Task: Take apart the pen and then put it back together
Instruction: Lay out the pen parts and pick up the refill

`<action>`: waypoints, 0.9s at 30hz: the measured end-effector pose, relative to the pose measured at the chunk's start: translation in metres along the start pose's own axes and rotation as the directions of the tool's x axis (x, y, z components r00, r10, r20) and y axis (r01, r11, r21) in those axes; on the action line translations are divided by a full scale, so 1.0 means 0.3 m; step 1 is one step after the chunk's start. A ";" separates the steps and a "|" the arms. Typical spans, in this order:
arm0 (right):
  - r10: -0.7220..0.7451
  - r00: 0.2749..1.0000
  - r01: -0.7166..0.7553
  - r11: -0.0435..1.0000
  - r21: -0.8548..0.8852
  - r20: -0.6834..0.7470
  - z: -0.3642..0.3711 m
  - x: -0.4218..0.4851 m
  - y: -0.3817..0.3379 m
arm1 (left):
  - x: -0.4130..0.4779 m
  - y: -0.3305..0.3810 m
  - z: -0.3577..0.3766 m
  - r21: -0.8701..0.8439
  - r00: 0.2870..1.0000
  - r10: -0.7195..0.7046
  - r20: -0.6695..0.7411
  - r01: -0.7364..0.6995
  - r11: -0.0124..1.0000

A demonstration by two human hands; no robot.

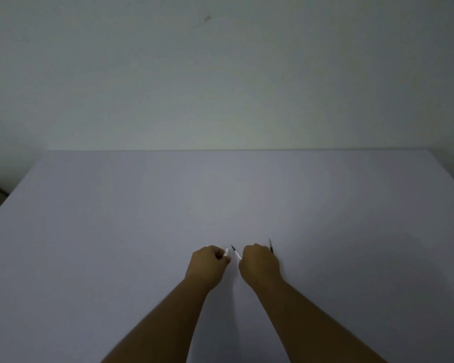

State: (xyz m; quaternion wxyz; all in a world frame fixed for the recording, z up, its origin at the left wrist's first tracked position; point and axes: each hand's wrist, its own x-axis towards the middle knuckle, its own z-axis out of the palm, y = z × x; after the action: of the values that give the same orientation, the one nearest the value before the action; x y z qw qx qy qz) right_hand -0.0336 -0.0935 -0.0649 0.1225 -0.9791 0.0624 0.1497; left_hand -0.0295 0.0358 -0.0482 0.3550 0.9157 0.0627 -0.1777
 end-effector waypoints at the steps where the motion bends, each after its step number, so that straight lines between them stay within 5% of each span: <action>1: 0.047 0.999 -0.048 0.996 0.073 0.015 -0.006 -0.003 -0.007 | 0.000 -0.002 0.001 -0.007 1.000 -0.002 0.003 0.002 1.000; 4: 0.180 0.984 -0.172 0.901 0.399 0.017 -0.046 0.009 -0.010 | 0.000 0.001 0.004 -0.027 1.000 0.004 0.015 -0.004 1.000; 9: 0.332 0.941 -0.139 0.552 0.822 -0.064 -0.131 0.042 0.021 | 0.000 0.024 0.015 -0.072 0.999 0.001 0.036 0.001 0.997; 12: 0.326 0.945 -0.127 0.478 0.869 -0.040 -0.149 0.043 0.043 | -0.001 0.047 0.024 -0.080 0.999 0.009 0.039 -0.006 0.997; 21: 0.174 0.983 -0.133 0.484 0.865 0.054 -0.156 0.004 0.081 | -0.004 0.095 0.042 -0.100 0.998 0.047 0.037 -0.043 0.994; 27: 0.239 0.971 -0.101 0.389 0.916 0.005 -0.207 0.027 0.127 | -0.007 0.112 0.050 -0.105 0.996 0.068 0.060 -0.062 0.993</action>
State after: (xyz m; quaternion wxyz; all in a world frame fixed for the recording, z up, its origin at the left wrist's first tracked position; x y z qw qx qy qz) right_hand -0.0145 -0.1469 -0.0184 0.6143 -0.7502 0.2412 0.0406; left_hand -0.0276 0.0007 -0.0366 0.4090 0.8917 0.0306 -0.1914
